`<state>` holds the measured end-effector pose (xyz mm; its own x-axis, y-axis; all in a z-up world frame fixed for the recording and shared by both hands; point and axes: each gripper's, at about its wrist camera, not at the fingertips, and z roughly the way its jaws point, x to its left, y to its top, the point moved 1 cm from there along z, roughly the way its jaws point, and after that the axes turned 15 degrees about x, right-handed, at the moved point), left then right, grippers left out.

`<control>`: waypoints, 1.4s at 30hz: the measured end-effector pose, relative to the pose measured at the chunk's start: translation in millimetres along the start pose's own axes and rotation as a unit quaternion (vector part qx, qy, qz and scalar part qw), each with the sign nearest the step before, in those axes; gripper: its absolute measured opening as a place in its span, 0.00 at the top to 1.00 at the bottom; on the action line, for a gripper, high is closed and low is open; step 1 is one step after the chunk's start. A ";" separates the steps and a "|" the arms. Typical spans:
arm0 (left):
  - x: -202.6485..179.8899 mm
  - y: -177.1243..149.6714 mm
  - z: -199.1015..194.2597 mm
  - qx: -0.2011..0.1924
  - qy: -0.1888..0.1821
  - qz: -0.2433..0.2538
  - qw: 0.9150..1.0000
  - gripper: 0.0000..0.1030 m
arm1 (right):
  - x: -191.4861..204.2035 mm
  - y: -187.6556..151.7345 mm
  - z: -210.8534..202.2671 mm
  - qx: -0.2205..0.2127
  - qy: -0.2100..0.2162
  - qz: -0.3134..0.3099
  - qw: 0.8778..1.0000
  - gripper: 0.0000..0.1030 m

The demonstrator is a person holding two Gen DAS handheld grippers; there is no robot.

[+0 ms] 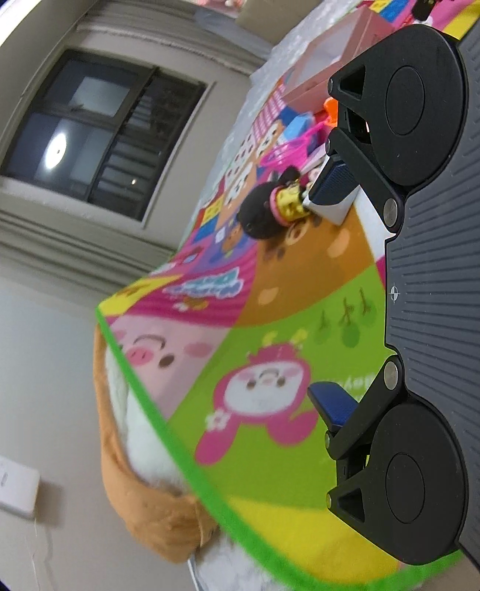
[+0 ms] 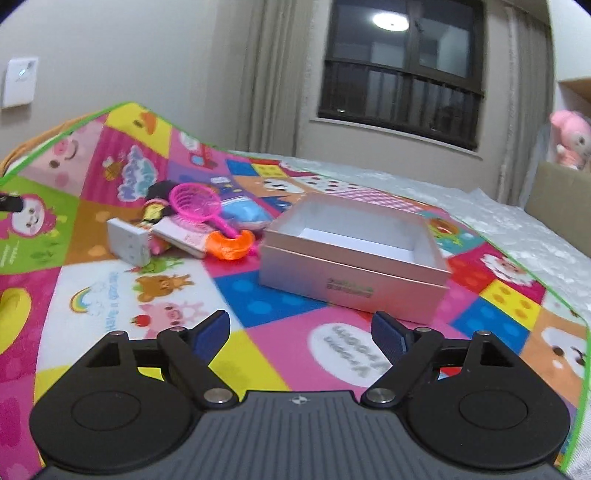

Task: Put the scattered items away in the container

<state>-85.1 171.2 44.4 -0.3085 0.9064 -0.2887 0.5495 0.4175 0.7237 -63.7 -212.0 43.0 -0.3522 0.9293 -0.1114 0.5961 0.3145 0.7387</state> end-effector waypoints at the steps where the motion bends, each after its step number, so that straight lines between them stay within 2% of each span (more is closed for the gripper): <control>1: -4.0 -2.0 4.1 0.001 -0.009 0.003 1.000 0.00 | 8.6 3.5 2.7 -0.005 -0.001 -0.016 1.000 0.18; 3: -10.4 -6.4 11.8 -0.004 -0.029 0.005 1.000 0.00 | 27.5 13.4 8.8 -0.019 -0.017 -0.056 0.998 0.21; 5: -13.7 -12.2 18.4 -0.013 -0.046 0.004 0.999 0.00 | 50.7 28.3 19.9 -0.034 -0.042 -0.105 0.993 0.49; 8: -10.2 -25.5 22.6 -0.047 -0.081 0.013 0.996 0.00 | 78.1 53.4 46.4 -0.022 -0.037 -0.156 0.987 0.61; 9: -9.6 -29.2 24.3 -0.051 -0.078 0.018 0.996 0.00 | 87.0 60.8 57.9 -0.016 -0.036 -0.168 0.985 0.63; 10: -9.4 -29.7 27.7 -0.044 -0.071 0.019 0.996 0.00 | 96.8 68.0 72.0 -0.009 -0.038 -0.181 0.983 0.66; 13: -3.5 -27.2 35.5 -0.026 -0.106 0.004 0.994 0.00 | 119.8 83.0 110.4 0.004 -0.062 -0.210 0.976 0.68; 15: 1.6 -25.1 39.1 -0.015 -0.116 -0.010 0.993 0.00 | 128.4 91.4 133.2 0.021 -0.074 -0.219 0.973 0.79; 16: 3.6 -24.5 40.5 -0.011 -0.118 -0.015 0.993 0.00 | 129.8 95.8 143.6 0.038 -0.073 -0.218 0.973 0.92; 17: 4.8 -24.4 40.9 -0.008 -0.120 -0.019 0.993 0.00 | 129.2 98.4 149.2 0.050 -0.070 -0.216 0.973 0.97; 20: 3.1 -25.5 40.4 -0.010 -0.117 -0.016 0.993 0.00 | 116.6 99.4 135.7 0.047 -0.067 -0.194 0.978 0.98; 22: -3.0 -26.5 42.9 0.001 -0.104 0.000 0.995 0.00 | 97.5 90.8 99.2 0.026 -0.054 -0.169 0.984 0.98; 24: -13.9 -26.1 44.9 0.029 -0.093 0.023 0.995 0.00 | 77.6 74.0 62.4 0.008 -0.047 -0.151 0.987 0.98; 26: -32.8 -25.6 44.6 0.056 -0.094 0.063 0.992 0.00 | 55.9 49.5 32.7 0.000 -0.060 -0.132 0.989 0.98; 29: -70.9 -21.2 41.6 0.058 -0.088 0.142 0.984 0.00 | 25.6 10.4 16.1 0.013 -0.095 -0.100 0.990 0.98; 31: -92.1 -14.1 48.2 0.053 -0.072 0.178 0.980 0.00 | 5.1 -11.8 12.0 0.025 -0.092 -0.061 0.994 0.98; 34: -114.7 -3.7 72.3 0.057 -0.026 0.208 0.976 0.00 | -15.7 -31.1 8.9 0.028 -0.082 0.001 0.996 0.97; 36: -124.4 0.5 91.9 0.075 -0.007 0.212 0.974 0.00 | -21.2 -38.6 4.8 0.012 -0.083 0.025 0.996 0.89; 37: -127.6 1.6 99.4 0.084 -0.003 0.212 0.974 0.00 | -22.4 -41.2 2.8 0.007 -0.080 0.031 0.996 0.78; 38: -130.6 1.5 106.2 0.093 0.001 0.211 0.973 0.00 | -23.2 -43.2 1.0 0.002 -0.076 0.038 0.996 0.62; 40: -133.5 1.7 118.5 0.105 0.016 0.204 0.973 0.00 | -24.8 -47.6 -2.5 -0.010 -0.064 0.047 0.997 0.48; 42: -133.5 2.1 124.0 0.101 0.026 0.195 0.975 0.00 | -25.3 -51.5 -5.0 -0.019 -0.061 0.042 0.997 0.44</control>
<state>53.5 59.1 6.7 -0.0825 0.9964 0.0196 0.7728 0.0516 0.6326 -89.1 -252.8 11.1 -0.2105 0.9693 -0.1274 0.5917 0.2300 0.7726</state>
